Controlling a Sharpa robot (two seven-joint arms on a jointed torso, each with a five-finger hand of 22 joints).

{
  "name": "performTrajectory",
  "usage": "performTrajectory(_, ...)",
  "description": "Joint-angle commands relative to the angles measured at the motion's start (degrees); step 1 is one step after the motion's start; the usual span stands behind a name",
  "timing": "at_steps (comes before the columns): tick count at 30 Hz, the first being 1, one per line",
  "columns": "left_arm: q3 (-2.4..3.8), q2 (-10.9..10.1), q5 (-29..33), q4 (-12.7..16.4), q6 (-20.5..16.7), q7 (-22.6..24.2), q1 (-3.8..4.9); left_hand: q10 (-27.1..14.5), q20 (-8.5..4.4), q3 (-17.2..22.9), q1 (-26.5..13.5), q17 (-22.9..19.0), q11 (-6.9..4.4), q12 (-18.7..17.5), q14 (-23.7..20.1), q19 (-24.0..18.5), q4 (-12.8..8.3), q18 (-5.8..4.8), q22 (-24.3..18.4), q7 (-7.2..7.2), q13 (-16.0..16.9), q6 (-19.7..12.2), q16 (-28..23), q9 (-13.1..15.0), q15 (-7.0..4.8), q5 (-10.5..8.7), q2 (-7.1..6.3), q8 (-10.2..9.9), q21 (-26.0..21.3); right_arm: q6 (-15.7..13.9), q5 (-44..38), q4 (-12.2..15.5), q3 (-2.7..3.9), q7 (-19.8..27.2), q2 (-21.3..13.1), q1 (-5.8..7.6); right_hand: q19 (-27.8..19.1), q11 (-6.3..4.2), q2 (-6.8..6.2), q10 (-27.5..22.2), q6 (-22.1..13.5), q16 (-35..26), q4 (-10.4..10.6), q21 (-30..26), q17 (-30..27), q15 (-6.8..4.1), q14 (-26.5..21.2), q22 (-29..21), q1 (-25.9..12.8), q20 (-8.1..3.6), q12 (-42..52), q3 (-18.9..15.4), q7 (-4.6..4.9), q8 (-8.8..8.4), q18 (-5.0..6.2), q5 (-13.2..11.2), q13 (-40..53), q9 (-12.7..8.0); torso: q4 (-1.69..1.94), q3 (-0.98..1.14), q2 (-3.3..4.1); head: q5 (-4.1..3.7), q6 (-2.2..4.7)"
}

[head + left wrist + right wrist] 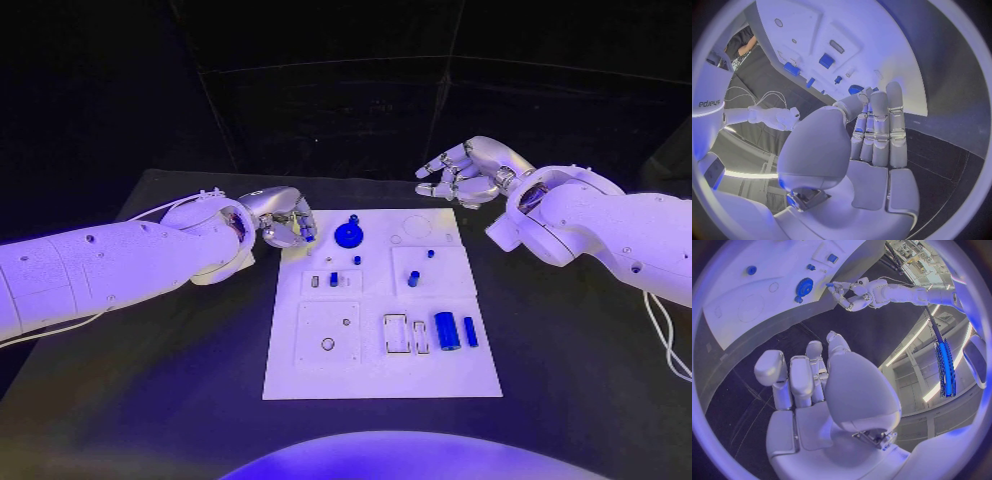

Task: Assemble the parts on the task board

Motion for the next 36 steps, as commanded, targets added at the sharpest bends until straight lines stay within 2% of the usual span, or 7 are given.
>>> performTrajectory(1, 0.03, -0.12, 4.47, -0.22, -1.65, 2.52, -0.03, 0.54, 0.08, 0.41, -0.50, 0.12, 0.17, -1.08, 0.34, 0.39, 0.06, 0.76, 0.08, 0.11, -0.53, 0.50, -0.45, -0.10, -0.01, -0.06, -0.06, -0.52, -0.28, 0.06, -0.12, 0.07, 0.03, 0.33, -0.03, 0.10, -0.29, 0.13, 0.32, -0.34, -0.21, -0.25, 0.09, -0.22, 0.01, -0.31, 0.88, -0.06, 0.28, -0.10, 0.33, 0.21, 0.04, 0.29, 0.76, 0.37, 0.00, -0.02, 0.03, -0.03, 0.03, -0.05, -0.01)
performTrajectory(16, 0.03, 0.02, 6.07, -1.10, -1.50, 2.90, -0.54, 1.70, 0.17, 0.95, -0.60, 0.54, 0.35, -4.04, 0.61, 0.46, 0.15, 0.77, 0.21, 0.25, -1.92, 0.93, -1.02, -0.33, 0.09, -0.05, -0.21, -1.22, -0.35, 0.11, -0.12, 0.06, 0.03, 0.33, -0.04, 0.10, -0.29, 0.13, 0.32, -0.34, -0.21, -0.25, 0.09, -0.22, 0.01, -0.31, 0.88, -0.06, 0.28, -0.10, 0.33, 0.21, 0.04, 0.29, 0.76, 0.37, 0.00, -0.02, 0.01, -0.02, 0.01, -0.02, -0.04)
performTrajectory(22, 0.03, -0.05, 6.11, -1.57, -2.97, 2.61, -0.70, 1.65, 0.32, 0.67, -1.15, 0.59, 0.59, -5.29, 0.55, 0.42, 0.38, 0.70, 0.23, 0.50, -2.48, 0.49, -1.40, -0.54, 0.28, -0.05, -0.72, -1.76, -0.44, 0.11, -0.12, 0.09, 0.03, 0.31, -0.09, 0.10, -0.29, 0.13, 0.32, -0.34, -0.21, -0.25, 0.09, -0.22, 0.01, -0.31, 0.88, -0.06, 0.28, -0.10, 0.33, 0.21, 0.04, 0.29, 0.76, 0.37, 0.00, -0.02, 0.03, -0.02, 0.00, -0.06, 0.27)
performTrajectory(26, 0.07, -0.55, 6.11, -1.41, -3.89, 2.54, -0.70, 0.67, 0.95, -1.54, -3.83, -0.13, 0.94, -6.49, -0.02, 0.20, 1.61, 0.56, -0.18, 0.52, -3.19, -2.71, -2.64, -1.38, 0.87, -0.13, -2.67, -3.77, -1.12, 0.11, -0.12, 0.05, 0.03, 0.28, -0.13, 0.10, -0.29, 0.13, 0.32, -0.34, -0.21, -0.25, 0.09, -0.22, 0.01, -0.31, 0.88, -0.06, 0.28, -0.10, 0.33, 0.21, 0.04, 0.29, 0.76, 0.37, 0.00, -0.02, 0.02, -0.05, -0.02, -0.20, 0.44)
performTrajectory(30, 0.10, -0.47, 5.13, -1.42, -3.50, 0.27, -0.42, -0.76, 1.76, -5.67, -7.80, 0.09, 1.56, -6.74, -0.17, 0.10, 3.44, 0.33, -1.00, 1.00, -3.40, -4.14, -2.58, -1.69, 1.71, -0.10, -5.62, -4.59, -2.27, 0.11, -0.14, 0.00, 0.03, 0.27, -0.11, 0.10, -0.29, 0.13, 0.32, -0.34, -0.21, -0.25, 0.09, -0.22, 0.01, -0.31, 0.88, -0.06, 0.28, -0.10, 0.33, 0.21, 0.04, 0.29, 0.76, 0.37, 0.00, -0.02, -0.03, 0.02, -0.01, -0.10, 0.59)
performTrajectory(33, 0.12, 0.10, 3.29, -1.79, -2.11, -2.43, -0.23, -1.17, 2.19, -9.07, -9.63, 1.24, 1.44, -6.02, 0.06, 0.31, 4.73, 0.47, -1.85, 0.78, -3.08, -4.42, -1.35, -1.70, 1.87, -0.19, -6.93, -4.62, -3.37, 0.10, -0.15, -0.02, 0.03, 0.26, -0.09, 0.10, -0.29, 0.13, 0.32, -0.34, -0.21, -0.25, 0.09, -0.22, 0.01, -0.31, 0.88, -0.06, 0.28, -0.10, 0.33, 0.21, 0.04, 0.29, 0.76, 0.37, 0.00, -0.02, -0.10, 0.05, 0.03, -0.20, 0.65)
performTrajectory(36, 0.13, 0.99, 0.94, -2.44, -0.18, -5.36, -0.08, -1.28, 2.36, -12.63, -10.36, 3.83, 1.13, -4.60, 0.99, 1.25, 5.95, 0.71, -2.69, 0.40, -2.39, -4.29, 1.60, -1.59, 1.69, -0.14, -7.37, -4.32, -4.25, 0.10, -0.17, -0.03, 0.03, 0.25, -0.08, 0.10, -0.29, 0.13, 0.32, -0.34, -0.21, -0.25, 0.09, -0.22, 0.01, -0.31, 0.88, -0.06, 0.28, -0.10, 0.33, 0.21, 0.04, 0.29, 0.76, 0.37, 0.00, -0.02, -0.09, -0.03, 0.09, -0.27, 0.76)
